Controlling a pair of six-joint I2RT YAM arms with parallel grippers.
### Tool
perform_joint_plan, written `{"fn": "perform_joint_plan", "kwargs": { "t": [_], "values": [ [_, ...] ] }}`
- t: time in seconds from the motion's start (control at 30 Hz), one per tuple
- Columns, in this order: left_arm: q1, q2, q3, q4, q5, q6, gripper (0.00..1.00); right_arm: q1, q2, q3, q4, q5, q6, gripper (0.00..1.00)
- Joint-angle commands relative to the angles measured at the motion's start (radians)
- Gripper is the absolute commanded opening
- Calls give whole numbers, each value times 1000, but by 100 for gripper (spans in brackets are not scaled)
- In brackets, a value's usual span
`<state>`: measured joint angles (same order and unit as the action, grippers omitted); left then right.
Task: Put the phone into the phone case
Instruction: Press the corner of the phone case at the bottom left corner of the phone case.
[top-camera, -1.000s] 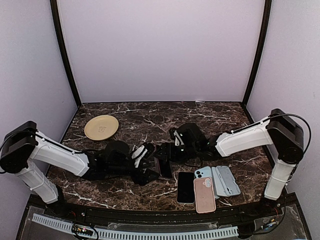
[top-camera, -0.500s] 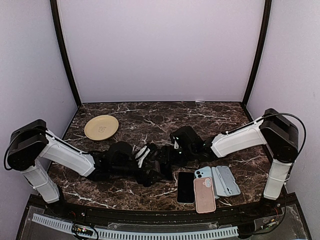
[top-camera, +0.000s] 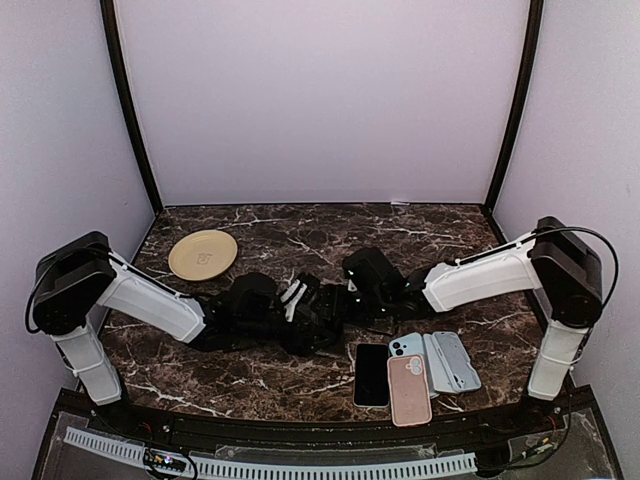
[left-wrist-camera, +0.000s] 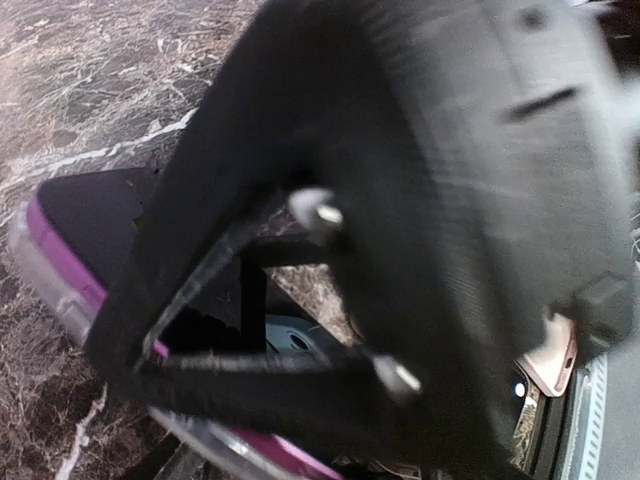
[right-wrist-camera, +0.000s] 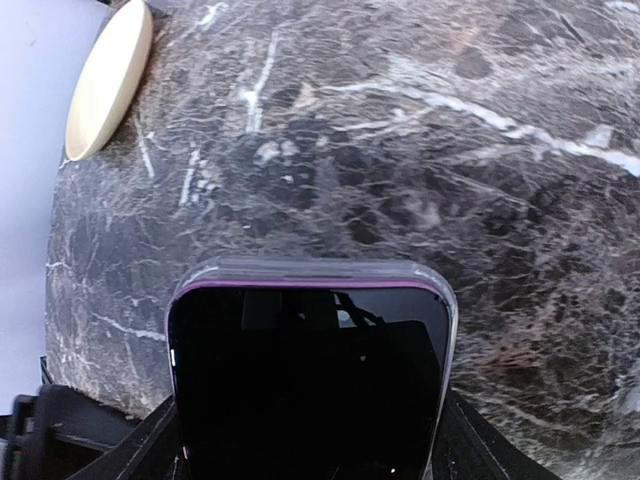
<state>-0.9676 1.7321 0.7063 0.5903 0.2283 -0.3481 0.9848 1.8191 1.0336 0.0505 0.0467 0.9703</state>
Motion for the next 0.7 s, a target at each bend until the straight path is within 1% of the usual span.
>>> {"fn": "perform_joint_plan", "kwargs": {
  "t": [0.0,0.1,0.17,0.23,0.27,0.3,0.33,0.37,0.43,0.5,0.57,0.67],
  "values": [
    [1,17,38,-61,-47,4,70,18,-71,39,51,30,13,35],
    [8,9,22,-56,-98,-22,70,18,-96,25,56,50,23,34],
    [15,-2,8,-38,-101,-37,68,19,-112,20,63,59,25,33],
    [16,-11,1,-21,-93,-42,60,21,-120,24,60,71,22,33],
    [16,-20,-1,-14,-76,-43,54,22,-122,29,57,72,19,33],
    [16,-24,-6,8,-66,-42,51,23,-121,34,52,73,13,33],
    [16,-35,-13,23,-42,-41,44,23,-120,39,48,71,9,33],
    [16,-42,-32,69,-32,-41,41,24,-118,42,47,68,4,33],
    [15,-63,-71,151,-7,-42,29,25,-118,45,47,64,-5,33],
    [16,-82,-101,211,8,-40,22,25,-121,42,52,60,-13,33],
    [15,-95,-116,233,20,-32,16,24,-132,34,62,58,-21,33],
    [17,-112,-120,236,40,-19,11,25,-156,24,71,56,-56,36]
  ]
}}
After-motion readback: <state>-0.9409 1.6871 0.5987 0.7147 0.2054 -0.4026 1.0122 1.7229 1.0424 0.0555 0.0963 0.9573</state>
